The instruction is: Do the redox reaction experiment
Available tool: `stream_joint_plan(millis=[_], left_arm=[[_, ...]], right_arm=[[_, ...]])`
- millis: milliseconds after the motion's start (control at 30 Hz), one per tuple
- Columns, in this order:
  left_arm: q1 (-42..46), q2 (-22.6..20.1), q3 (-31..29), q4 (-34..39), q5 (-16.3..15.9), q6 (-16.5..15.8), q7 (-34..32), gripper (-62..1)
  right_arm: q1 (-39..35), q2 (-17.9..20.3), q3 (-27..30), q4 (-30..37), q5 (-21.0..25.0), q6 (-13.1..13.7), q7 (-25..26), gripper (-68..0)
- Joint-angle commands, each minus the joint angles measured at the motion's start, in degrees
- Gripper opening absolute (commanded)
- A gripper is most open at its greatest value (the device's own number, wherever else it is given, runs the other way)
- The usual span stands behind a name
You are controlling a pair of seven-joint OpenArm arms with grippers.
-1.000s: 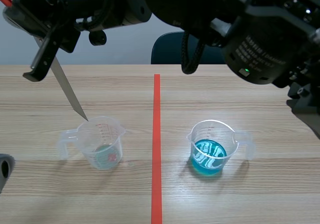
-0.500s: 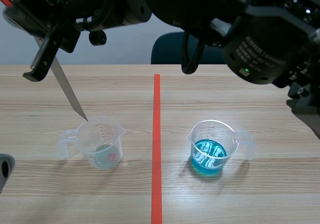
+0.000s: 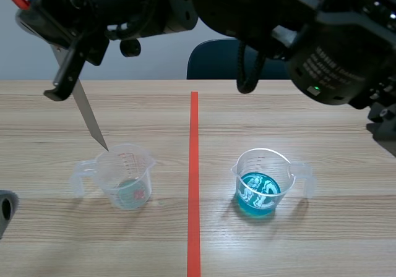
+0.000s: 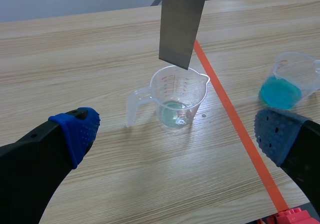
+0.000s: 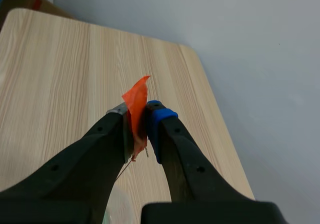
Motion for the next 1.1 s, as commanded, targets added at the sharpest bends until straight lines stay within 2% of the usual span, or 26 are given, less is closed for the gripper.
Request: stream_joint_plan(millis=[0,200,567,833,1067], left_arm=[[-0.2,0.1,-0.1,0.8,-0.4,-0.2,-0.8,1.4],[-0.2,0.1,-0.1,0.8,-0.4,-0.2,-0.8,1.4],[-0.2,0.1,-0.1,0.8,-0.4,-0.2,-0.9,1.4],[-0.2,0.1,-0.1,0.8,-0.4,-0.2,-0.8,1.4],[-0.2,0.1,-0.1,0.8,-0.4,-0.2,-0.9,1.4]], right_arm=[[1.1,2.4,0.6,2.0,0.2,-0.3,2.1,-66.9],[0.3,10.2,0.6,6.2,0.2,0.7,6.7,-66.9],[-3.3,29.1,2.4,16.1,0.2,0.7,16.3,-66.9],[-4.3,43.3,3.8,17.3,0.2,0.9,28.3,-66.9],[-4.3,53.3,3.8,17.2,0.2,1.3,36.1,-66.9]])
